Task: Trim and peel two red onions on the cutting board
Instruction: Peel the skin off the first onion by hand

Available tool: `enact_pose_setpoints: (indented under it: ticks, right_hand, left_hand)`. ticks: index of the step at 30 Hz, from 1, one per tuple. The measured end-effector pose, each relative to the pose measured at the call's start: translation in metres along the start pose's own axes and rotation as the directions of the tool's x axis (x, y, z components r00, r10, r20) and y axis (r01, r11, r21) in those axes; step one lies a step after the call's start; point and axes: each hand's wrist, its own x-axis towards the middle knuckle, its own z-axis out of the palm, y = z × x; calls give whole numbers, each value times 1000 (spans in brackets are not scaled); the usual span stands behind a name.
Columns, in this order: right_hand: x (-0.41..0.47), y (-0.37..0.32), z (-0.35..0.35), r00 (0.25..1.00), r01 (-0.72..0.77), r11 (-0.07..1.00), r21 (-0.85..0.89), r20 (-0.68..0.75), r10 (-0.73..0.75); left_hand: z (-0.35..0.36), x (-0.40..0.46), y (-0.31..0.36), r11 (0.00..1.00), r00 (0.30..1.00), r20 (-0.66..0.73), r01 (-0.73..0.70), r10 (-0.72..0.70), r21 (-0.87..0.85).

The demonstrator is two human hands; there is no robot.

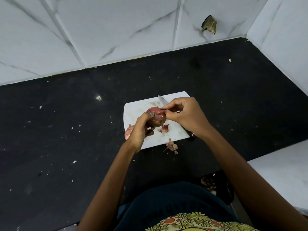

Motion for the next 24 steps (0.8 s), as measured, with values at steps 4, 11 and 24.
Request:
enact_pose_setpoints:
  ticks: [4,11,24]
  right_hand:
    - [-2,3,-5,998,-20,995,102,55,14]
    - [-3,5,1,997,80,992,102,-15,-79]
    - [-6,13,1,959,-211,866,453,-76,273]
  left_hand:
    - [1,1,1,1000,1000,7,-25,25,9]
    - [3,1,2,998,996,71,-49,51,-30]
    - [1,3,-1,975,999,18,41,-38,-218]
